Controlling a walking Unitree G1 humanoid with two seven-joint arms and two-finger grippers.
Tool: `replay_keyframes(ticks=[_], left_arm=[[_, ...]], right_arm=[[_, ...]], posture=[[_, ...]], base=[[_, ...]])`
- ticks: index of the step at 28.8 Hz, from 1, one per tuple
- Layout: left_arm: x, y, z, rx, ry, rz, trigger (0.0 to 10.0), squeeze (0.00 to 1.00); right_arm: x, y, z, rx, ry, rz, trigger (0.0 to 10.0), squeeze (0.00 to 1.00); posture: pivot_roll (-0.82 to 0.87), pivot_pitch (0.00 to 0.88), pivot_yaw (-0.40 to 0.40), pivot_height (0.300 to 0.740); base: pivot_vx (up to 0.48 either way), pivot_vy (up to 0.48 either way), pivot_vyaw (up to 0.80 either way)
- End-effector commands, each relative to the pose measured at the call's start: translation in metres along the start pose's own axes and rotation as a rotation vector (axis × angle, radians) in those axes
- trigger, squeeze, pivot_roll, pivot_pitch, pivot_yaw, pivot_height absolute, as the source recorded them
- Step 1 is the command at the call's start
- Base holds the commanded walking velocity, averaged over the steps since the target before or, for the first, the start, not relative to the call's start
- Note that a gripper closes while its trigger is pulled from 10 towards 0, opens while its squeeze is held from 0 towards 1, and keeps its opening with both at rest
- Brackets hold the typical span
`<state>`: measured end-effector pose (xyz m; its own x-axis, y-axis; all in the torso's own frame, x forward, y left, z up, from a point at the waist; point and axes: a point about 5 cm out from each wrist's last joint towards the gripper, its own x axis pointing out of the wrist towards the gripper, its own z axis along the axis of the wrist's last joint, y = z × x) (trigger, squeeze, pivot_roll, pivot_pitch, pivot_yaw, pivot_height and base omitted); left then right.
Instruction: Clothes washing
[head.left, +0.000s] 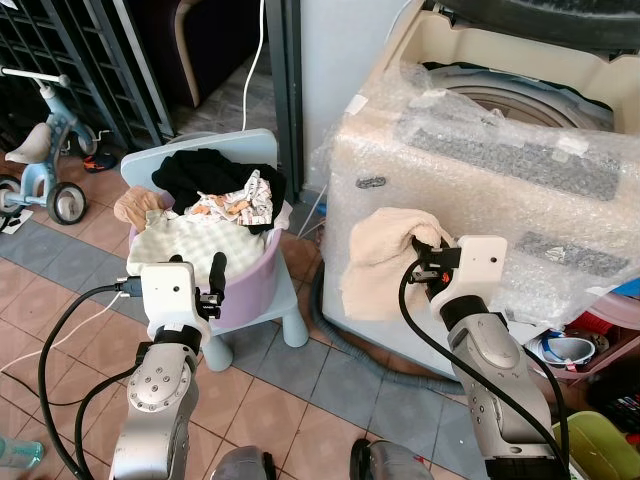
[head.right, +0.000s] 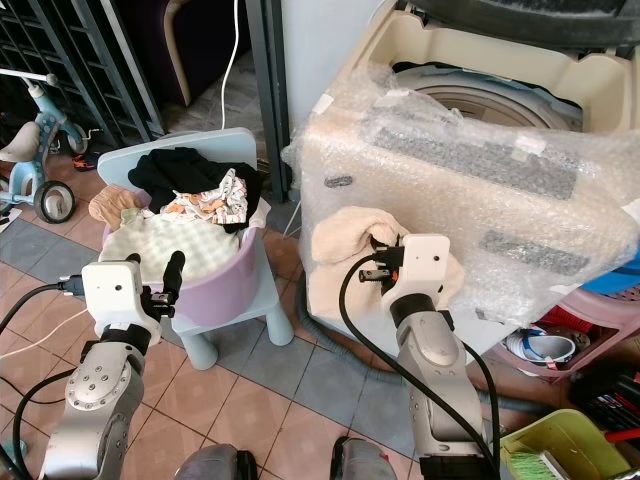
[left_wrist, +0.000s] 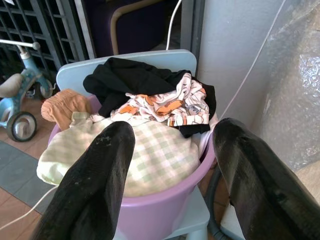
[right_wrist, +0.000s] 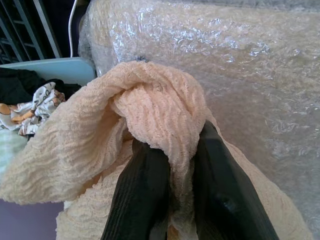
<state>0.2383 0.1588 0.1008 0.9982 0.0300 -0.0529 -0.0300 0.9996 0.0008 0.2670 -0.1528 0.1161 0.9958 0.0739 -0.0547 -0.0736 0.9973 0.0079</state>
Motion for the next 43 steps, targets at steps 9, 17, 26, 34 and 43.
replay_keyframes(ticks=[9, 17, 26, 34, 43], left_arm=[[0.006, -0.005, 0.005, -0.002, -0.021, -0.022, 10.0, 0.00], [0.008, -0.010, 0.005, -0.018, -0.021, -0.048, 10.0, 0.00], [0.010, -0.013, 0.006, -0.020, -0.029, -0.056, 10.0, 0.00], [0.010, -0.013, 0.005, -0.012, -0.017, -0.038, 10.0, 0.00], [0.007, -0.012, 0.001, -0.020, 0.000, -0.022, 10.0, 0.00]], right_arm=[[0.032, -0.006, 0.060, -0.045, -0.236, -0.039, 10.0, 0.00], [0.068, -0.022, 0.150, -0.153, -0.521, -0.102, 10.0, 0.00], [0.095, -0.044, 0.192, -0.130, -0.572, -0.195, 10.0, 0.00], [0.108, -0.080, 0.207, -0.150, -0.483, -0.461, 10.0, 0.00], [0.098, -0.133, 0.137, -0.103, -0.178, -0.744, 10.0, 0.00]], posture=[[0.03, 0.124, 0.006, 0.740], [0.04, 0.123, 0.000, 0.740], [0.05, 0.122, -0.006, 0.740], [0.06, 0.121, -0.018, 0.740], [0.06, 0.125, -0.020, 0.740]], base=[[0.031, 0.000, 0.00], [0.408, 0.000, 0.00], [0.465, 0.000, 0.00], [0.161, 0.000, 0.00], [0.000, 0.000, 0.00]])
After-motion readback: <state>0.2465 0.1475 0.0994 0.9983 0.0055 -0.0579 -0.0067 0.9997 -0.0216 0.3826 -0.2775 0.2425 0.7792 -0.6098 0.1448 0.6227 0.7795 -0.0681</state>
